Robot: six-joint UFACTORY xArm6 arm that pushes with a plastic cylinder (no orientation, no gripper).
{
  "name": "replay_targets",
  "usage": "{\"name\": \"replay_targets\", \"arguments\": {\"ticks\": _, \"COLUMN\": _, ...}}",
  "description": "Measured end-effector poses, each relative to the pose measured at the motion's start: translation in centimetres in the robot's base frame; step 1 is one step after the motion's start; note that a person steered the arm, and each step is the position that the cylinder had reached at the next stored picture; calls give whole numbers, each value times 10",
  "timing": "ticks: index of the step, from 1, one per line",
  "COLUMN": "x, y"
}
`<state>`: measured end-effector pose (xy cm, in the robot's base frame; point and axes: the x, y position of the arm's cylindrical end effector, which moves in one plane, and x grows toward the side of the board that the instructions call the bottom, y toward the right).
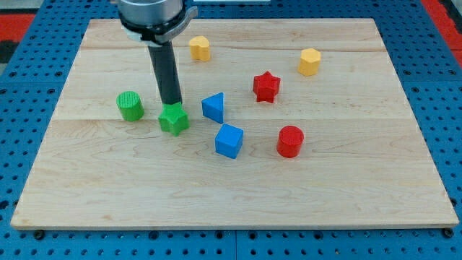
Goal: Push green star closer to the green circle
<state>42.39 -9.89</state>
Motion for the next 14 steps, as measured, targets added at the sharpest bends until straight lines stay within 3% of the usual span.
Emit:
{"name": "replay_targets", "arguments": {"ticks": 2, "x": 23, "y": 79}}
{"name": "replay_targets", "arguments": {"ticks": 3, "x": 59, "y": 83}}
{"name": "replay_targets", "arguments": {"ticks": 6, "x": 68, "y": -14}}
{"name": "replay_targets", "arguments": {"ticks": 7, "x": 68, "y": -19}}
{"name": "replay_targets", "arguments": {"ticks": 9, "x": 66, "y": 46}}
{"name": "replay_targets", "arguments": {"ticks": 11, "x": 51, "y": -7}}
{"name": "replay_targets", "arguments": {"ticks": 14, "x": 51, "y": -29}}
